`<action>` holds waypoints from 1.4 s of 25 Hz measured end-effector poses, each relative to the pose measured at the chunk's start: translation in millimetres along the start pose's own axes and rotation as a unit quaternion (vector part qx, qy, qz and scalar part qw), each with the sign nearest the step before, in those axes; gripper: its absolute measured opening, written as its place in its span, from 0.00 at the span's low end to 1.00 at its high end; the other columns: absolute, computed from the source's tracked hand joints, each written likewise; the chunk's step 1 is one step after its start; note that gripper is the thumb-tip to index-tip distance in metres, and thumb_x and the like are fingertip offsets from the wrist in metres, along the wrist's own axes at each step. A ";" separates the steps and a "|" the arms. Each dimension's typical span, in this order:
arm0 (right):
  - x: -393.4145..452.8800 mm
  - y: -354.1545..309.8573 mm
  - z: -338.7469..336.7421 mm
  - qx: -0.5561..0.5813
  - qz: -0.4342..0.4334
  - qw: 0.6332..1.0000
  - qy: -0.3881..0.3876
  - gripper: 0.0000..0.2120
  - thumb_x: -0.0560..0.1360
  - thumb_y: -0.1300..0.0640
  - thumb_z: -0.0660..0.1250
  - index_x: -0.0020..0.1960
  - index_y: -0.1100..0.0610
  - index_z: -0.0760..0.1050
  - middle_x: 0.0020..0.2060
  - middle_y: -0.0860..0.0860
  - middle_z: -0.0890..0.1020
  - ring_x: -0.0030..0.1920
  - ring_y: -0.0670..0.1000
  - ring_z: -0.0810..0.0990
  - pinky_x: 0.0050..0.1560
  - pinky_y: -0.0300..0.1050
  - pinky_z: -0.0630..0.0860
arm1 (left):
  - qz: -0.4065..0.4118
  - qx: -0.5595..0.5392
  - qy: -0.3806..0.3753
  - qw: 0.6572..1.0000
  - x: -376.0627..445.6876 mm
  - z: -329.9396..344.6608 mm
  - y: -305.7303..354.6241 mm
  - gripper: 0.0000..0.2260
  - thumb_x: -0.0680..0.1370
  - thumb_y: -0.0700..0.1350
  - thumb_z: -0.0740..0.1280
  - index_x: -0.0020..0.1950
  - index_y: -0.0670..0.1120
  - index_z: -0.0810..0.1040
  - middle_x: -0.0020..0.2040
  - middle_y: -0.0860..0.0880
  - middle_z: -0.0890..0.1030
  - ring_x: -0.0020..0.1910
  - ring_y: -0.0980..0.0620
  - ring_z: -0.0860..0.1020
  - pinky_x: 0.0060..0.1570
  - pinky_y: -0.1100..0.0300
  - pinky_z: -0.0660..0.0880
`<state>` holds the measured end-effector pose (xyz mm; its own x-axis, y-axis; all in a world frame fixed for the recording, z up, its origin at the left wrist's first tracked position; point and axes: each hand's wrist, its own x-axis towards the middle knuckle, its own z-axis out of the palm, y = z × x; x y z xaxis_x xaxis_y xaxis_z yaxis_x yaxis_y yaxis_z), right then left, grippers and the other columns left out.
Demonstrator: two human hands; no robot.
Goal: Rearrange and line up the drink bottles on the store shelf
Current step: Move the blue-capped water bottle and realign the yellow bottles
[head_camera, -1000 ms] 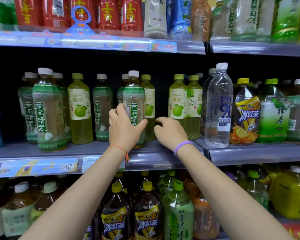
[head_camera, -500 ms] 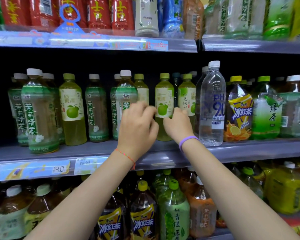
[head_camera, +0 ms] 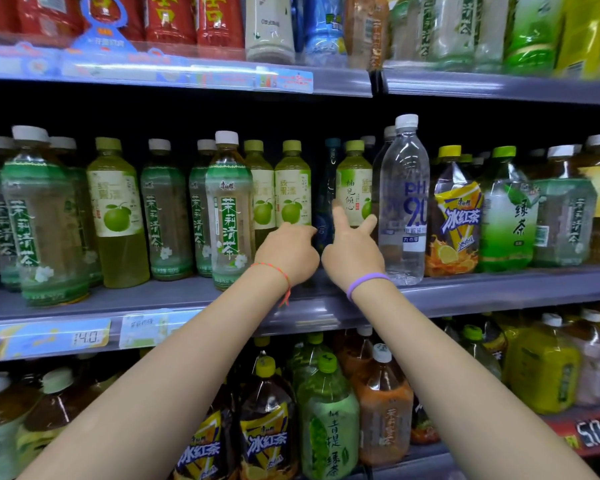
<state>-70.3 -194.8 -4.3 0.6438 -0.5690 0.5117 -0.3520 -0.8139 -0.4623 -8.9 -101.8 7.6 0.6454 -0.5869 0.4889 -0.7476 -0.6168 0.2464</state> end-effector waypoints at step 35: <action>32.7 -15.4 4.4 0.190 0.010 0.981 -0.030 0.21 0.75 0.60 0.64 0.67 0.61 0.66 0.63 0.58 0.73 0.59 0.59 0.76 0.52 0.49 0.76 | 0.002 0.187 0.394 0.900 -11.9 -2.8 -40.8 0.32 0.76 0.61 0.60 0.79 0.54 0.59 0.80 0.41 0.56 0.78 0.35 0.54 0.67 0.31 0.60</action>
<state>-40.9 -200.3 16.3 0.6820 -0.5676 0.4612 -0.0938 -0.6933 -0.7145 13.5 -68.2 -6.0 0.2217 -0.1257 0.9670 -0.5494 -0.8354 0.0173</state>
